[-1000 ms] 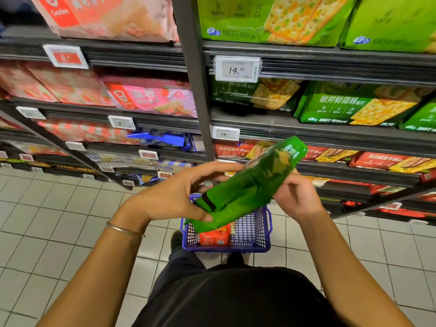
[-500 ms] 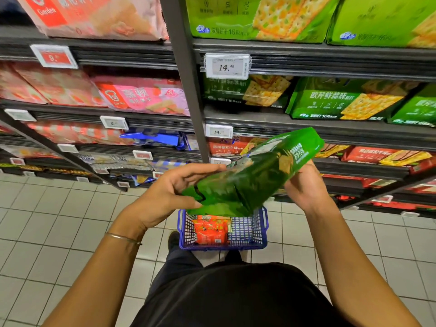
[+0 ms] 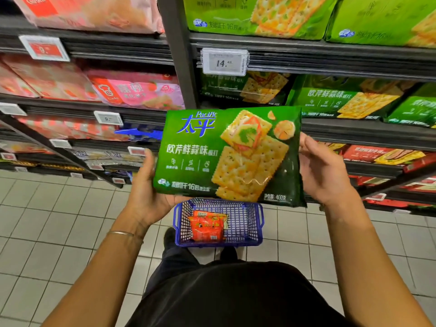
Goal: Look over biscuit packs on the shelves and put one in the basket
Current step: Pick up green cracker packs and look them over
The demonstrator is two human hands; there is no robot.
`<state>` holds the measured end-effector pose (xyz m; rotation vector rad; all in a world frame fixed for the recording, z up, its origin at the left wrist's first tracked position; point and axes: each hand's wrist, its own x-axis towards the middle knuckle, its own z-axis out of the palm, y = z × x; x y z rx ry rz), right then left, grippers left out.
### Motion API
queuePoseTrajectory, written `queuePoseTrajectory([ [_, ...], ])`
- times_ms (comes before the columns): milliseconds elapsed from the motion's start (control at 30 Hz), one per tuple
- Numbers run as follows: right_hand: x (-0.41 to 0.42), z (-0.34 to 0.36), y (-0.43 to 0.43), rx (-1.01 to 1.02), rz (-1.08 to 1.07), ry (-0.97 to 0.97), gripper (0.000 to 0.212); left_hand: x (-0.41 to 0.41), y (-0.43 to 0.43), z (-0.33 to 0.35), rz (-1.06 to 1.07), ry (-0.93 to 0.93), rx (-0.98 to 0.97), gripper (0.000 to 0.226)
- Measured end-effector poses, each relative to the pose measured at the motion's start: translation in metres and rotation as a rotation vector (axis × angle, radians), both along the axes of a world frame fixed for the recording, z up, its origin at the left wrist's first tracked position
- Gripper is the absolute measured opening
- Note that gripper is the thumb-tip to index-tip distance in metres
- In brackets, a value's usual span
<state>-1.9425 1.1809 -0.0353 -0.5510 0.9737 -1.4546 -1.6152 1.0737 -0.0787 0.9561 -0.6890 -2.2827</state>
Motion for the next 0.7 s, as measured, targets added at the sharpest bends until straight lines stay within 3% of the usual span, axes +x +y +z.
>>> queuePoseTrajectory([
  [167,0.011,0.009,-0.012,-0.019,-0.056,0.086,0.049,0.004,0.005,-0.005,-0.127,-0.158,0.136,0.065],
  [333,0.008,0.005,-0.019,0.171,-0.084,0.128,0.027,0.009,0.006,-0.003,-0.253,-0.034,0.229,0.071],
  [467,0.006,0.003,-0.021,0.338,-0.065,0.179,0.059,0.013,0.004,-0.010,-0.349,0.007,0.271,0.080],
  [700,0.006,0.004,-0.022,0.405,-0.122,0.176,0.075,0.010,0.003,-0.010,-0.345,-0.039,0.305,0.089],
])
